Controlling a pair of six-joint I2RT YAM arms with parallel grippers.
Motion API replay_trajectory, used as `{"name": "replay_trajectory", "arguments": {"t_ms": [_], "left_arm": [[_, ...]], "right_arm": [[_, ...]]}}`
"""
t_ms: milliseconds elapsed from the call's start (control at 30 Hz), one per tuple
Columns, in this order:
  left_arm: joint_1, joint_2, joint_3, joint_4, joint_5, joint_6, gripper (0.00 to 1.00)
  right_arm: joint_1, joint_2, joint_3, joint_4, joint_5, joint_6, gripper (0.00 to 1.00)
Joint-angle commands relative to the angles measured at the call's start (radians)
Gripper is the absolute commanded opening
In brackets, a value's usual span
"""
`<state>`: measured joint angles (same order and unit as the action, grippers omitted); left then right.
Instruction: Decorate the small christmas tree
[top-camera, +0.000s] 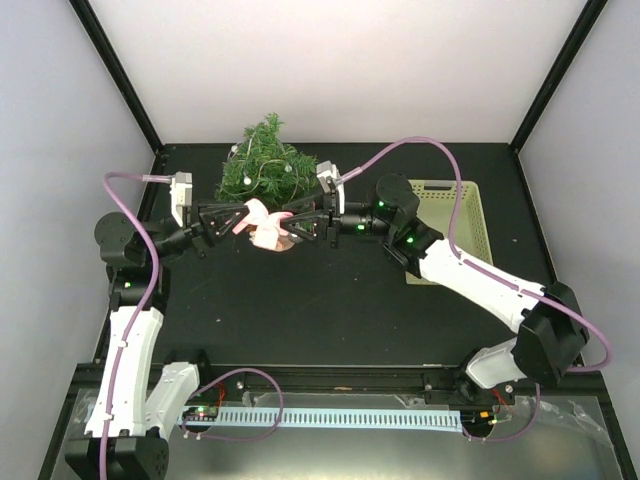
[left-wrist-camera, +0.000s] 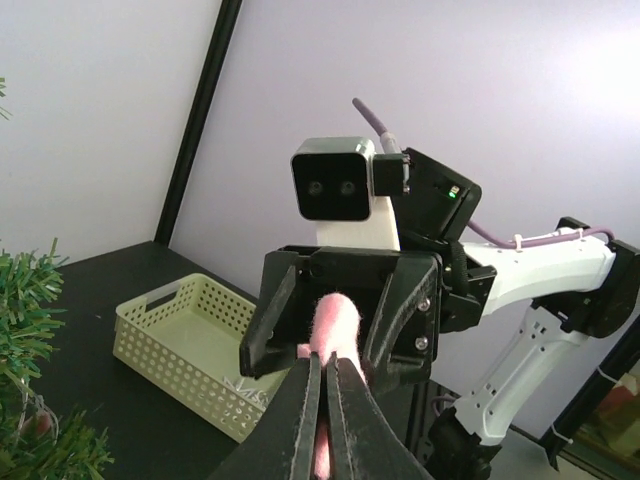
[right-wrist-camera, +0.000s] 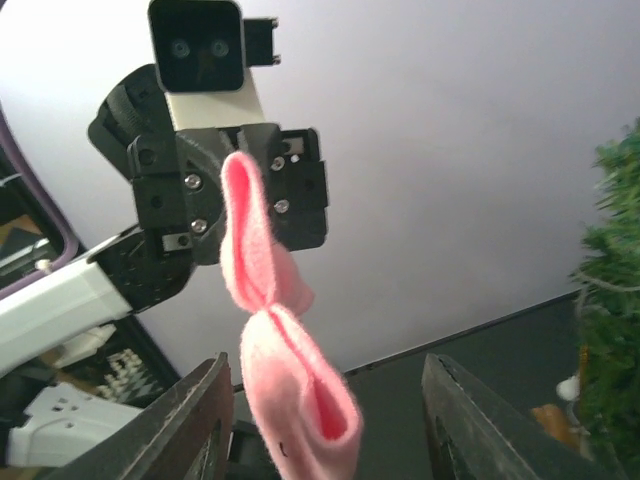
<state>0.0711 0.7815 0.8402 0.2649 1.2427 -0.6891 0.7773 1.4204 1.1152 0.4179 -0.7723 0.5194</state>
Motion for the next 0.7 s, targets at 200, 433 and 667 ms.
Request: {"name": "replay_trajectory", "arguments": {"t_ms": [200,433,667], "left_arm": [[0.008,0.000,-0.005,0.002,-0.014,-0.011,0.02],[0.022,-0.063,0.112,-0.462,-0.436,0.215,0.51],[0.018,-0.051,0.284,-0.755,-0.670,0.384,0.69]], "right_arm": [[0.019,-0.006,0.001,0.077,-0.072,0.006,0.05],[0.018,0.007,0.084,-0.052,-0.016,-0.031,0.01],[0.018,0.082,0.198,-0.171,0.067,-0.031,0.01]]}}
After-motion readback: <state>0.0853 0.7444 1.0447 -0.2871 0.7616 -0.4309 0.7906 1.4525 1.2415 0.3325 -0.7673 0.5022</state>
